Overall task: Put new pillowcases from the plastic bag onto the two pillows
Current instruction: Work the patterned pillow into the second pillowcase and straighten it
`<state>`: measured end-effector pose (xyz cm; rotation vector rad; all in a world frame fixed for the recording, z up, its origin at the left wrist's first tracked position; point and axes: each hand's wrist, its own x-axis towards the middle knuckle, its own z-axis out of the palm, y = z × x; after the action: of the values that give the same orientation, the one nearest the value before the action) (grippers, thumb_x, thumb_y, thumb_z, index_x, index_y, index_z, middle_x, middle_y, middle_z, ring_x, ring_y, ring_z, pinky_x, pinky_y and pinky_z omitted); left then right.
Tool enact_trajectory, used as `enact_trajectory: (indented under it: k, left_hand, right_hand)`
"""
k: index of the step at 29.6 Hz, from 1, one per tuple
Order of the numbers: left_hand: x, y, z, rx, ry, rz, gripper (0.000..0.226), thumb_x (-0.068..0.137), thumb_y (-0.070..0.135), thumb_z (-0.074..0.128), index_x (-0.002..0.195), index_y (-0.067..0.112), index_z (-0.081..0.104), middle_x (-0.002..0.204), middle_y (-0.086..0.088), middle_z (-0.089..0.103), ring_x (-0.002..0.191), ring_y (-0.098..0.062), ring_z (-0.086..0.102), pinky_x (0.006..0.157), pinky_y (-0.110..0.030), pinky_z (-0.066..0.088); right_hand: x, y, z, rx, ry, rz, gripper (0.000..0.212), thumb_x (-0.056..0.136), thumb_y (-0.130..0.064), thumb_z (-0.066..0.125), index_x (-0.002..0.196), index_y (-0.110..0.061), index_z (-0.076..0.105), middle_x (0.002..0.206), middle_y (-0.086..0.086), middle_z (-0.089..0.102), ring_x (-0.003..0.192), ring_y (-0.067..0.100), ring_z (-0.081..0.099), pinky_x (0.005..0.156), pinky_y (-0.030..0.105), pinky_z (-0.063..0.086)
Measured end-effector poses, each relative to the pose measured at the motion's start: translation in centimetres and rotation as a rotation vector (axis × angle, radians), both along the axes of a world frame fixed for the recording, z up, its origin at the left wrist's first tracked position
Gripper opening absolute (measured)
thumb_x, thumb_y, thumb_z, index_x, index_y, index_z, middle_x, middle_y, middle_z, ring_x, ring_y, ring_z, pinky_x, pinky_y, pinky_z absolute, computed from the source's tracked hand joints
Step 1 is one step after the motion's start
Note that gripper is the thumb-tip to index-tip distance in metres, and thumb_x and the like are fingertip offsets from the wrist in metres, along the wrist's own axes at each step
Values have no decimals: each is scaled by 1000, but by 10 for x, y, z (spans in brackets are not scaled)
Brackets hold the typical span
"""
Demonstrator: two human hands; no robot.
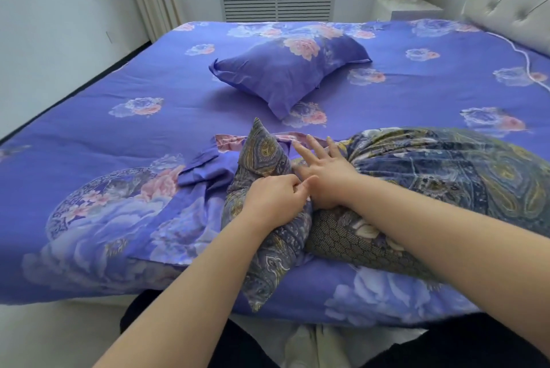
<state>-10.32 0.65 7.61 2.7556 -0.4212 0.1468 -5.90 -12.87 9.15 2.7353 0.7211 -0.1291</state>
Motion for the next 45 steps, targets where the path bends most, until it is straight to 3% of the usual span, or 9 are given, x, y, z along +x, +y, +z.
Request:
enact_trajectory:
  k: [3,6,14,18,22,26,32,39,45]
  left_hand:
    - [-7,1,-4,82,31,-30,62,76,83,30,70,22,43,84,-7,66,82,-29,61,61,-35,29]
    - [-5,6,-6,174,121,-55,72,59,90,45,80,20,43,91,-5,64,89,-26,59,64,-35,31]
    - [-1,14,-10,275,81,-72,96,61,69,67,134,17,34,132,-1,47,122,-22,41,102,-39,32]
    - [11,11,-1,394,-116,-82,116,60,64,70,148,20,9,150,-3,19,139,-22,15,114,-38,6]
    - [35,7,16,573,-80,-279,133,58,72,68,150,18,-11,160,0,-5,145,-18,-11,112,-38,-18]
    - [42,2,22,533,-66,-426,113,52,80,62,145,27,26,126,4,57,119,-21,45,105,-34,26]
    - [23,12,-5,428,-82,-243,89,49,84,55,119,29,51,106,3,66,101,-20,63,84,-32,49]
    - [5,26,-17,238,-162,-133,42,71,62,55,84,22,57,84,4,64,77,-23,63,55,-27,31]
    - [-19,35,-29,22,-91,-45,20,71,42,63,76,23,56,84,2,68,81,-23,63,57,-25,31]
  right_hand:
    - [21,2,0,-65,237,-29,107,79,-46,60,148,-18,-17,157,14,-16,145,31,-13,116,49,-5]
    - [37,9,-2,43,458,-86,130,67,-51,73,146,-18,-24,159,10,6,144,26,16,115,40,16]
    - [50,16,-10,150,540,-57,66,72,-45,73,127,-16,49,115,2,59,90,16,49,78,28,36]
    - [38,-3,-4,370,399,-59,37,72,-33,73,101,-14,59,75,-6,56,68,13,54,54,20,37]
    - [10,-20,-6,438,308,-75,52,67,-43,73,106,-11,61,94,7,67,85,26,61,76,35,52]
    - [-18,-23,-7,507,171,-34,40,72,-40,66,105,-18,61,102,3,67,95,25,61,81,31,44]
    - [-35,-14,-16,487,18,21,51,73,-40,61,119,-25,46,116,-4,52,113,20,47,94,34,29]
    - [-25,1,-2,20,40,91,119,66,-67,62,150,-14,-4,159,8,1,146,26,-4,113,52,-9]
    - [-34,17,-6,20,51,223,113,59,-73,66,143,-10,26,136,7,47,125,25,43,110,39,27]
